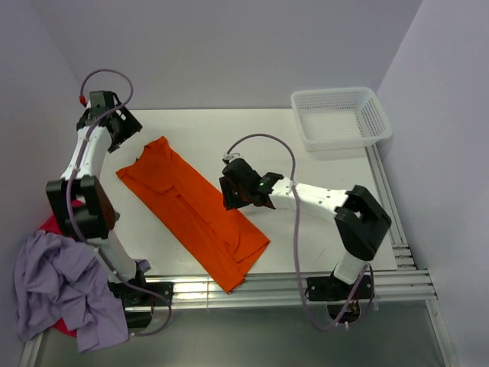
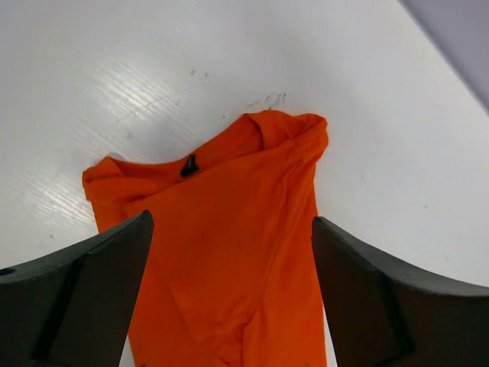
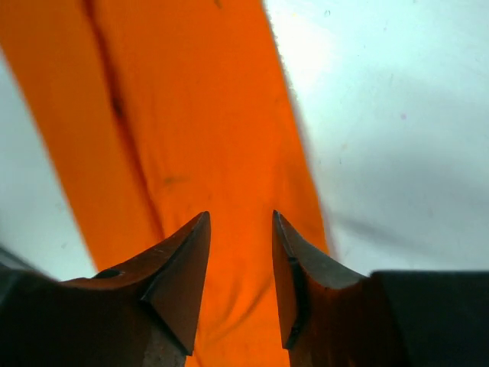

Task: Roll the t-shirts
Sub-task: Fold the tshirt

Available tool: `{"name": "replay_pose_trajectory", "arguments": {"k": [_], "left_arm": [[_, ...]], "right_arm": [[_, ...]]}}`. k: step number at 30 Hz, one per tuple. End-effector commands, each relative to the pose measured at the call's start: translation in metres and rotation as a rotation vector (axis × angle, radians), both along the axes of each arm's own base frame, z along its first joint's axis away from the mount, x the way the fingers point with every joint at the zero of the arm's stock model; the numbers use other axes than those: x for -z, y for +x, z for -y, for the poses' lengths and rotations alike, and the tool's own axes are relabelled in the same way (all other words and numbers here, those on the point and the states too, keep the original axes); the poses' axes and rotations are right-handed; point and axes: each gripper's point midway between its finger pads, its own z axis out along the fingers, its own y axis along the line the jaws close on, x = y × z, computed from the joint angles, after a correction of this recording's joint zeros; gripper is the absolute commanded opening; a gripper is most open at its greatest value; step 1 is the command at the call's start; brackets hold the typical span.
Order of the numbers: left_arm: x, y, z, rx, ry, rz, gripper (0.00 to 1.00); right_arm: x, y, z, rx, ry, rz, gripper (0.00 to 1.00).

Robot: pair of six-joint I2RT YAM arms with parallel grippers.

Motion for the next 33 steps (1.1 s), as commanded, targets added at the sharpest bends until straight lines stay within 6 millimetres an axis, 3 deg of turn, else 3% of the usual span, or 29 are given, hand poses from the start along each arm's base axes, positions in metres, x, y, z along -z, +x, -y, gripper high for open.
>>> {"name": "replay_pose_trajectory", "arguments": {"k": [1,3,4,5,7,13,19,25,33], "left_arm": [[-0.017,-0.022,0.023,-0.020,-0.103,0.138,0.90],[-0.012,-0.034,0.027,-0.024,-0.142,0.162,0.90],[-0.021,-0.040,0.030,-0.034,-0.158,0.205,0.90],[-0.008,-0.048,0.031,-0.039,-0.166,0.199,0.90],[-0.001,-0.062,0.033,-0.051,-0.179,0.211,0.86],[0.020,-0.082,0.032,-0.095,-0.186,0.230,0.83],[0.034,-0.095,0.030,-0.111,-0.176,0.213,0.84],[0.051,-0.102,0.023,-0.142,-0.147,0.171,0.83],[0.077,-0.105,0.013,-0.174,-0.093,0.081,0.82]], "right_arm": [[0.011,0.024,-0.017,-0.078,-0.023,0.029,0.47],[0.034,0.028,-0.016,-0.082,-0.062,-0.009,0.49],[0.041,0.033,-0.014,-0.068,-0.073,-0.011,0.49],[0.044,0.039,-0.011,-0.057,-0.078,-0.018,0.50],[0.055,0.047,-0.007,-0.035,-0.105,-0.025,0.49],[0.067,0.056,0.004,0.024,-0.162,-0.009,0.46],[0.071,0.052,0.007,0.027,-0.135,-0.002,0.44],[0.086,0.045,0.002,0.003,-0.111,-0.057,0.37],[0.083,0.043,-0.005,-0.005,-0.059,-0.067,0.11]]}}
